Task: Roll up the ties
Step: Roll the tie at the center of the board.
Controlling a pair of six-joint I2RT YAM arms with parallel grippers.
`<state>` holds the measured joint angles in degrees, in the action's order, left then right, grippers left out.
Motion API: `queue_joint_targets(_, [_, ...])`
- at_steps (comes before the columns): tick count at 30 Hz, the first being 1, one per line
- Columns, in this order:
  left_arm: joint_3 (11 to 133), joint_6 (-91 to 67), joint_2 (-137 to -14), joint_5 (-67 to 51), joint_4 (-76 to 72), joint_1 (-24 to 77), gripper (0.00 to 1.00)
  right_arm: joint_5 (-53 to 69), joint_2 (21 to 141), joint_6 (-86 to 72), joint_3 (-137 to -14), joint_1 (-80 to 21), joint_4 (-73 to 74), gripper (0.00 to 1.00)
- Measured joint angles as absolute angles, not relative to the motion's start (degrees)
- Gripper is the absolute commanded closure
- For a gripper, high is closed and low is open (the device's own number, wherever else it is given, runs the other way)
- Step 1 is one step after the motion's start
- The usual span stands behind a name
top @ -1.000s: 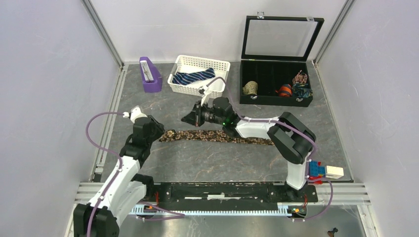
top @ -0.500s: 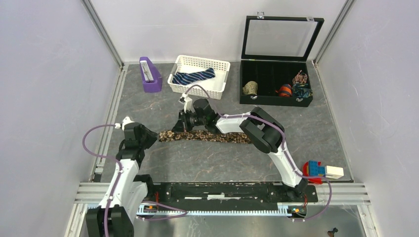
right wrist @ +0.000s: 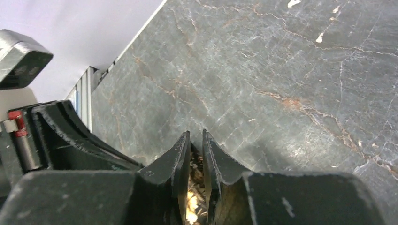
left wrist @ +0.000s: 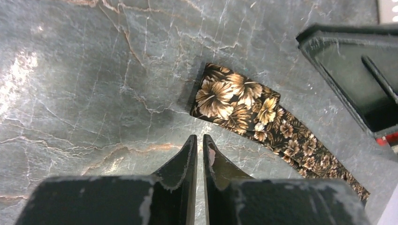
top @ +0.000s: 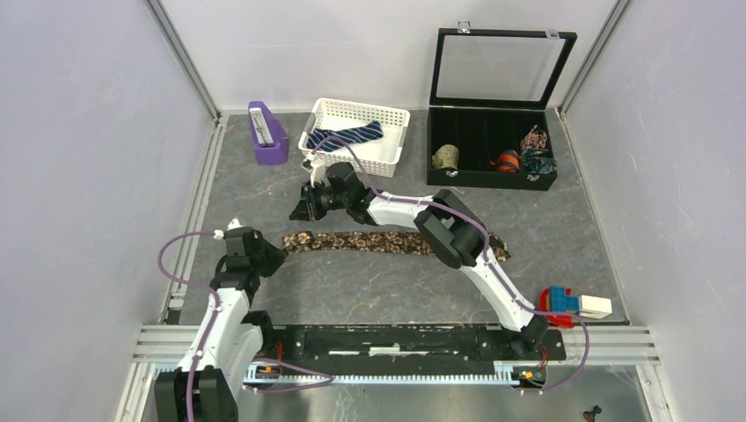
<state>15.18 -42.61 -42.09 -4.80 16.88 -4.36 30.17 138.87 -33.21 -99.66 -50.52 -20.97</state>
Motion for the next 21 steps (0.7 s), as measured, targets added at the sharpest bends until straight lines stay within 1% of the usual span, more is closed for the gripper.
queue_joint_targets(4, [14.7,-42.7,-44.1,-5.6,16.4,-3.4,0.85,29.7,142.6,-31.9,-103.7,-50.5,-17.9,0.79])
queue_joint_targets(11, [14.5,-43.8,-49.4,-6.1,13.8,-1.2,0.85,30.5,145.1,-31.4,-104.1,-50.5,-15.9,0.80])
queue_joint_targets(21, [19.7,-44.1,-62.2,-5.8,8.1,-0.9,0.84,31.2,142.5,-31.7,-98.0,-50.4,-19.7,0.81])
